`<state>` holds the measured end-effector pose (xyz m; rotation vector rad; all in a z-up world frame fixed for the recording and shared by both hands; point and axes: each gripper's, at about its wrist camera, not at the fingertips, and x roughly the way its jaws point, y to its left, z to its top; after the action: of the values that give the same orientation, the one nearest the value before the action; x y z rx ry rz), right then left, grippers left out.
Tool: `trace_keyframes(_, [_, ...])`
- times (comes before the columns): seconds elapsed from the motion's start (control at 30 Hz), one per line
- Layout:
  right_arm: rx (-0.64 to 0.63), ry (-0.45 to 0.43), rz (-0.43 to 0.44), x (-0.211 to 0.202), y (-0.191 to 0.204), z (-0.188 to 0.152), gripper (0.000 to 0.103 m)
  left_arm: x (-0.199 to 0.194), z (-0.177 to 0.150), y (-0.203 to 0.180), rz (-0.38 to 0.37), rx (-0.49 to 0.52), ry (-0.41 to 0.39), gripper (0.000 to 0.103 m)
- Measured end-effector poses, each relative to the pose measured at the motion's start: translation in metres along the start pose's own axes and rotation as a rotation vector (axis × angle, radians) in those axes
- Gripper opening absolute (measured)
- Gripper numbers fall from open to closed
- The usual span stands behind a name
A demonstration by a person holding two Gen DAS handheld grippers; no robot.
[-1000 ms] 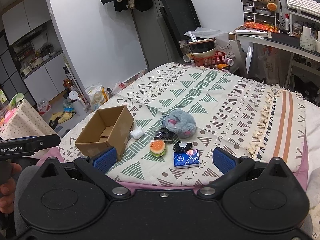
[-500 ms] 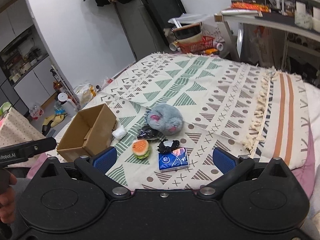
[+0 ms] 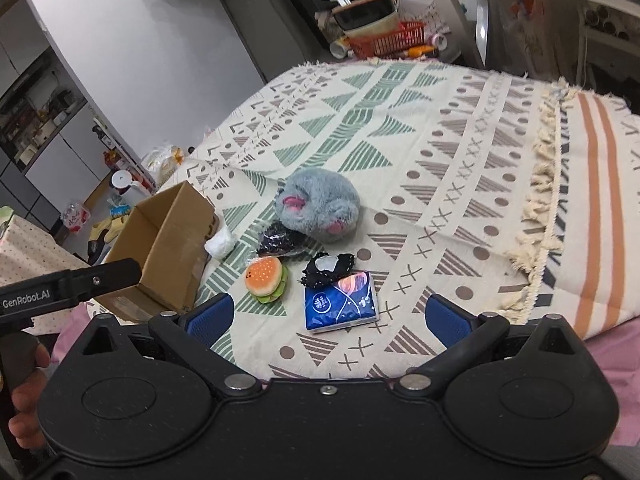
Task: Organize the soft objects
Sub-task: 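Grasp the burger plush with the left tool while the right tool grasps the blue tissue pack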
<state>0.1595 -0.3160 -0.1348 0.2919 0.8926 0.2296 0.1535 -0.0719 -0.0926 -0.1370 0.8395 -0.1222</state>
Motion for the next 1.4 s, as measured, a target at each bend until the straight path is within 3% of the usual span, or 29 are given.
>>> trace_keyframes(0.77, [-0.050,0.132,-0.071,0.090,0.010,-0.004,0.102,0.129,-0.004,0.005,-0.074,-0.063,0.168,0.079])
trace_keyframes(0.93, [-0.077,0.175,-0.097,0.114,0.014,-0.002,0.096,0.148,-0.010,0.006,-0.085,-0.067,0.206,0.079])
trace_keyframes(1.17, [-0.124,0.235,-0.124,0.143,0.020,-0.005,0.095,0.173,-0.016,0.009,-0.079,-0.079,0.255,0.079])
trace_keyframes(1.33, [-0.147,0.267,-0.144,0.157,0.021,-0.005,0.092,0.183,-0.016,0.011,-0.062,-0.083,0.269,0.072])
trace_keyframes(1.4, [-0.155,0.273,-0.149,0.159,0.022,-0.007,0.085,0.182,-0.016,0.007,-0.055,-0.054,0.255,0.069])
